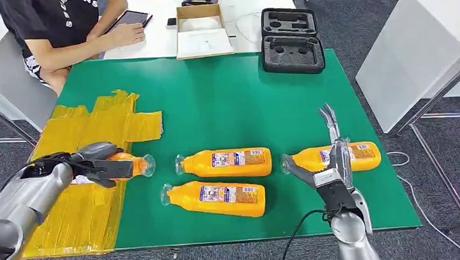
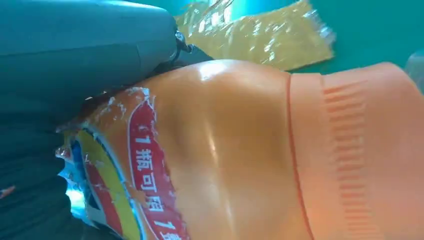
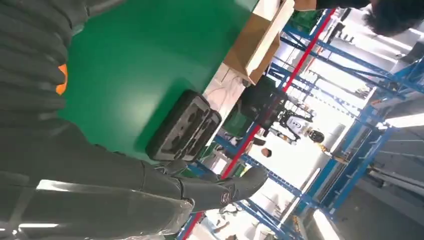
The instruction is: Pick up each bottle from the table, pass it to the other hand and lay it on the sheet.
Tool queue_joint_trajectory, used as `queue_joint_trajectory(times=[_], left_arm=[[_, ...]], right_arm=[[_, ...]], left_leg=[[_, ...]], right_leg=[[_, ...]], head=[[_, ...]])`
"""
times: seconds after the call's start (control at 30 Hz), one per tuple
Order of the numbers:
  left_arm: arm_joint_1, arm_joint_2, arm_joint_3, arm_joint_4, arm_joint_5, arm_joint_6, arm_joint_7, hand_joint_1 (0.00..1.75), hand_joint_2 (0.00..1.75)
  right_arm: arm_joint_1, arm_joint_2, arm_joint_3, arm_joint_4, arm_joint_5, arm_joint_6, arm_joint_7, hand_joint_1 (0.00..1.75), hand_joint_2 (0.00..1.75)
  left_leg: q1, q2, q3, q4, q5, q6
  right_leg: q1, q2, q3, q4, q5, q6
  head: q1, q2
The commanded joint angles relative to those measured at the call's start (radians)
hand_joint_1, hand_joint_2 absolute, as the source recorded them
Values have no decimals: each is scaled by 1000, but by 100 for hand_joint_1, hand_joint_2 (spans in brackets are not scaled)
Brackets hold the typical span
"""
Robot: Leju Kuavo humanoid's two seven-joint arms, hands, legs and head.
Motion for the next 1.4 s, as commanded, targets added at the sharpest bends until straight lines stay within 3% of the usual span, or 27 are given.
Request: queue_joint_trajectory(times=[0.03, 0.7, 0.73, 0.77, 0.8, 0.83, 0.93, 0.97, 1.0, 1.4], left_arm=[[-17, -64, -60, 82, 15, -5, -6, 175, 175], [-2, -98, -78, 111, 37, 27, 11, 175, 175], [-4, -98, -89, 117, 29, 43, 26, 148, 175], [-7, -99, -94, 122, 27, 49, 37, 141, 175], [-10, -98, -95, 129, 26, 53, 54, 148, 175], [-11, -93, -93, 146, 12, 77, 153, 175, 175], [-6, -74, -82, 168, 13, 96, 162, 175, 175], [-6, -73, -79, 173, 13, 100, 164, 94, 175], [-6, -72, -78, 179, 5, 116, 176, 0, 175], [-14, -76, -108, 189, -40, 101, 198, 0, 175]], right_arm=[[-29, 7, -21, 67, -1, 3, 1, 0, 175], [-19, 14, -17, 58, 0, 1, 2, 0, 175], [-20, 16, -17, 59, 1, 3, 3, 0, 175], [-21, 18, -17, 60, 2, 4, 3, 0, 175], [-21, 19, -16, 62, 3, 4, 3, 0, 175], [-20, 28, -18, 64, 4, 8, 9, 0, 175], [-21, 33, -19, 72, 7, 8, 10, 0, 175], [-21, 33, -20, 73, 7, 8, 10, 0, 175], [-21, 32, -21, 73, 8, 7, 10, 0, 175], [-16, 29, -20, 69, 7, 13, 6, 0, 175]], left_leg=[[1, 0, 3, -1, -1, -2], [1, 1, 9, 0, -2, -3], [1, 1, 11, 0, -2, -4], [1, 1, 9, 0, -1, -3], [1, 1, 8, -1, -1, -2], [1, 1, 9, 0, -2, -3], [2, 4, 12, 0, -3, -5], [1, 4, 10, 0, -2, -3], [2, 5, 11, 0, -3, -4], [2, 6, 9, 0, -2, -3]], right_leg=[[1, -1, 4, -1, -1, -1], [1, -1, 10, -1, -2, -1], [2, -1, 12, -2, -2, -2], [1, -1, 10, -1, -1, -1], [1, 0, 8, -1, -1, -1], [1, -1, 10, -1, -2, -1], [2, 2, 12, -1, -2, -2], [2, 2, 10, -1, -1, -2], [2, 3, 11, -1, -2, -2], [3, 1, 9, -1, 0, -4]], head=[[0, 0], [0, 0], [0, 0], [0, 0], [0, 0], [0, 0], [0, 0], [0, 0], [0, 0], [0, 0]])
